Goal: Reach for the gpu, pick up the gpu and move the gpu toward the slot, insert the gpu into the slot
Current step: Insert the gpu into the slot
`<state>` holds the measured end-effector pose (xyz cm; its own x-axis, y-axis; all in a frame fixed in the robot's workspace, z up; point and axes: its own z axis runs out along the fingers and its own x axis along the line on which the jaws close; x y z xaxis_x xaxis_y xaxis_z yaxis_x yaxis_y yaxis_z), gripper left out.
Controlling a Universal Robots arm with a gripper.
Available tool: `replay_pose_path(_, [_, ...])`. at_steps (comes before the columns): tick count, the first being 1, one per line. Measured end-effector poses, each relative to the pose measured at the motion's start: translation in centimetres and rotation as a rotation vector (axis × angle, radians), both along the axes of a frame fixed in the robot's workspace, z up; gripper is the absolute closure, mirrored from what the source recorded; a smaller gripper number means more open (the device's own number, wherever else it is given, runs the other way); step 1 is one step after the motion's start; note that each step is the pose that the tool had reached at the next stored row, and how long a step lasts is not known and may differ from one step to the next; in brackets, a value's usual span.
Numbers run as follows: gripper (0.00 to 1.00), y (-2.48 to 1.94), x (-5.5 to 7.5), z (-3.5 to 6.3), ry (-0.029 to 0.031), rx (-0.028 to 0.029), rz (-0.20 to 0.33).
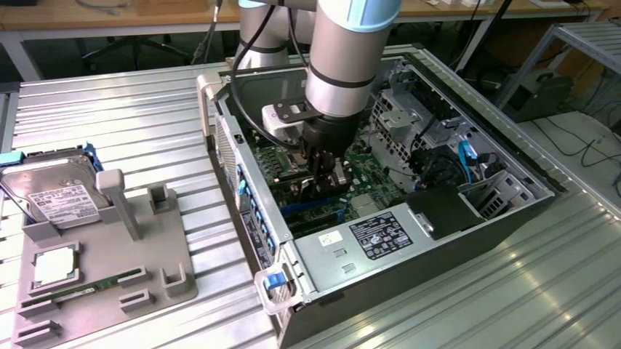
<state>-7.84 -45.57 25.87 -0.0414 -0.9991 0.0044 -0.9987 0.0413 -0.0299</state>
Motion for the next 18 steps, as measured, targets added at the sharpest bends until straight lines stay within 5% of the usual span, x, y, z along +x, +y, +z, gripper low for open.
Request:
replay_pose_path(3, [0.73, 0.05, -0.01, -0.01, -0.0059, -0.0003, 0.001])
replay_pose_path(18, [0.73, 0.2, -0.59, -0.15, -0.0092, -0.0005, 0.008])
